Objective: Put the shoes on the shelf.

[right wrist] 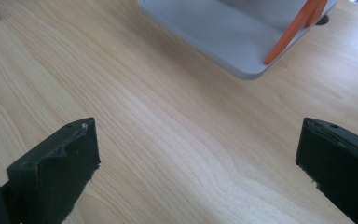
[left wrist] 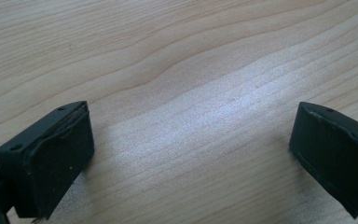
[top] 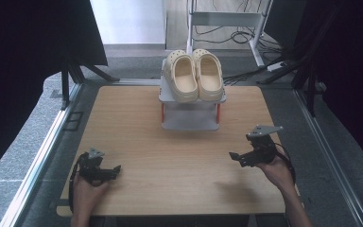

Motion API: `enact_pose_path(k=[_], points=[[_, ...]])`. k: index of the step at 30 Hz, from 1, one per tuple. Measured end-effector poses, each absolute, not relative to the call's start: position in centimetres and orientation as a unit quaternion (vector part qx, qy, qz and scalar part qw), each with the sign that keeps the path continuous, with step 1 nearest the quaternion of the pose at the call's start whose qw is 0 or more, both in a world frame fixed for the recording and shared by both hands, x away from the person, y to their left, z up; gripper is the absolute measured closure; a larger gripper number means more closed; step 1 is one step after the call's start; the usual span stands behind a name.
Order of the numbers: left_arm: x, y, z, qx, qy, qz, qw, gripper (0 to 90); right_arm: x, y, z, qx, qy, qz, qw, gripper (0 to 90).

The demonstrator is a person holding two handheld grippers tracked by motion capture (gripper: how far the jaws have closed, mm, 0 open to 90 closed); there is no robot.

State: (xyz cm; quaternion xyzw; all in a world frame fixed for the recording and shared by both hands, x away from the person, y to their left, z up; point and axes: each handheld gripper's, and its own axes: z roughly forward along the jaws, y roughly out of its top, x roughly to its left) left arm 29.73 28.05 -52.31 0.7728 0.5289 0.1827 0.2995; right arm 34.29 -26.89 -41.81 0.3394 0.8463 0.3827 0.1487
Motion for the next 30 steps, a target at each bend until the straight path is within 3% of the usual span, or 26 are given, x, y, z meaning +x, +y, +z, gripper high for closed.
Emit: enact_pose_path(k=[27, 30], points=[[29.7, 28.0, -52.3, 0.773, 0.528, 0.182, 0.300, 0.0, 33.2, -24.6, -51.7, 0.350, 0.855, 0.364, 0.118, 0.0], [29.7, 28.0, -52.3, 0.773, 0.528, 0.182, 0.300, 0.0, 33.0, -24.2, -51.9, 0.344, 0.862, 0.350, 0.130, 0.0]])
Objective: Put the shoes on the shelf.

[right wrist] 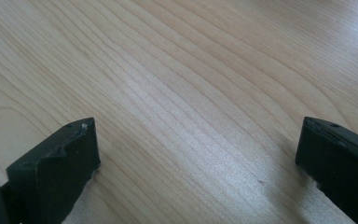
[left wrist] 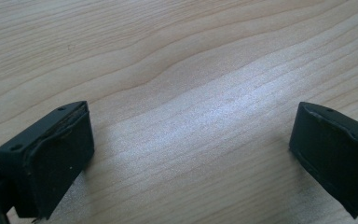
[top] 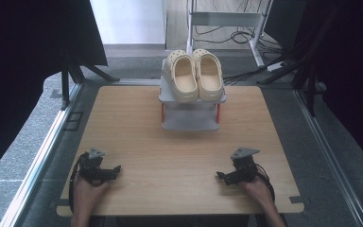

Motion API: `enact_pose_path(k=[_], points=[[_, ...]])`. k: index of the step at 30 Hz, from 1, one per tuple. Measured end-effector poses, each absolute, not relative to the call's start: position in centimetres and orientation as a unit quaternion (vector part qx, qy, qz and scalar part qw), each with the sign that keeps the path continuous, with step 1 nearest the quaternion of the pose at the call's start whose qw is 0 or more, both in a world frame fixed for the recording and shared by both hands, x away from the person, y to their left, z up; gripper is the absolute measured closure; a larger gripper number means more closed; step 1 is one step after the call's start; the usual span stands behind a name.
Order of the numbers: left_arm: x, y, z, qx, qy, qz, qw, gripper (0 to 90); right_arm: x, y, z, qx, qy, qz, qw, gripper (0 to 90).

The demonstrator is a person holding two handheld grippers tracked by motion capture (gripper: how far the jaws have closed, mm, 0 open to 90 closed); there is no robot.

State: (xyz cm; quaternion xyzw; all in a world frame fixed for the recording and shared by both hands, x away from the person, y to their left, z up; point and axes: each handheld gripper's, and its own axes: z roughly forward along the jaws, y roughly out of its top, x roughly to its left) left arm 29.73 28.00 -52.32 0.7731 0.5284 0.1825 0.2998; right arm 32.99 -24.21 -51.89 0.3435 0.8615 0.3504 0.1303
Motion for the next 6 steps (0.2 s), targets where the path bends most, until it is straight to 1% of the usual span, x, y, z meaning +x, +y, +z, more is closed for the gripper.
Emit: enact_pose_path(k=[6], points=[[29.72, 27.98, -52.32, 0.773, 0.528, 0.182, 0.300, 0.0, 32.85, -23.97, -51.98, 0.346, 0.861, 0.347, 0.137, 0.0]])
